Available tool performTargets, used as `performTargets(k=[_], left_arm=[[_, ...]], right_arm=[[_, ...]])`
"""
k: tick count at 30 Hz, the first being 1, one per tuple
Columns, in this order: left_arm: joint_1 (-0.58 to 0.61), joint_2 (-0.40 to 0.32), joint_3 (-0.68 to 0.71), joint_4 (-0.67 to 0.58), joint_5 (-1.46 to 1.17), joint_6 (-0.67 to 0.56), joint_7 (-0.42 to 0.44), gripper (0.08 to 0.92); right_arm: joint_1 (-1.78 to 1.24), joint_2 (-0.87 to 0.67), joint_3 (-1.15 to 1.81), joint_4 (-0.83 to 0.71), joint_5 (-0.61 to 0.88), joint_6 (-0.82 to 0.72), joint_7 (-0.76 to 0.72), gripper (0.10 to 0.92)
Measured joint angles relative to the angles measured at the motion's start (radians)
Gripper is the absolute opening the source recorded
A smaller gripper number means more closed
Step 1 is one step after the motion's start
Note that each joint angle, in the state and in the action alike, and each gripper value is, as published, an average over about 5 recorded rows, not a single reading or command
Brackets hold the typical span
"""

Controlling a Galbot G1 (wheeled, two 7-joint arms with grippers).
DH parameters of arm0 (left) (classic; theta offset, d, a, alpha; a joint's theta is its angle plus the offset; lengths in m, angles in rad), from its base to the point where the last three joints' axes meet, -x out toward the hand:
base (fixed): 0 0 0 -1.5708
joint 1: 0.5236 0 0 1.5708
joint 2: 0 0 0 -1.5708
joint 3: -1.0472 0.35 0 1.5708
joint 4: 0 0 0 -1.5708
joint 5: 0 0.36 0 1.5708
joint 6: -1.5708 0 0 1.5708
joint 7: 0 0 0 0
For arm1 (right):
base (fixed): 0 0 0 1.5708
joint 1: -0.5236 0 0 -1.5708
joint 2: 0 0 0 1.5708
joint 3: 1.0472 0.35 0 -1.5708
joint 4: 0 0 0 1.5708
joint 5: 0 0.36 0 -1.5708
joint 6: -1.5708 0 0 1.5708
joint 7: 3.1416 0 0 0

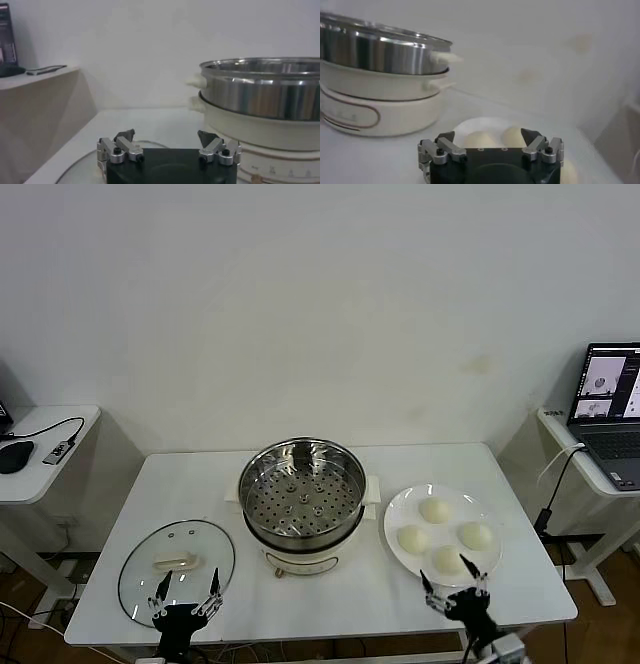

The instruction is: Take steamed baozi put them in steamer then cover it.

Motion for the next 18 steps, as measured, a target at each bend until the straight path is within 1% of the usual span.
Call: performTargets(k=[4,10,18], left_arm=[[-0.008,0.009,-0.003,0.001,0.011,0.0,0.006,0.823],[-0.021,0.019,-0.006,-0.001,0.033,0.005,0.009,0.823],[-0.03,0.034,-0.02,-0.002,0.042,0.019,0.01,0.823]], right_arm=[[0.064,-0.069,-0.011,-0.025,-0.066,-0.024,-0.048,0.823],[0.226,-0.215,-0.085,-0.093,-0.185,-0.075,-0.174,0.823],[0.528,-0.385,-0.307,-0.222,-0.244,-0.113,-0.378,0.823]])
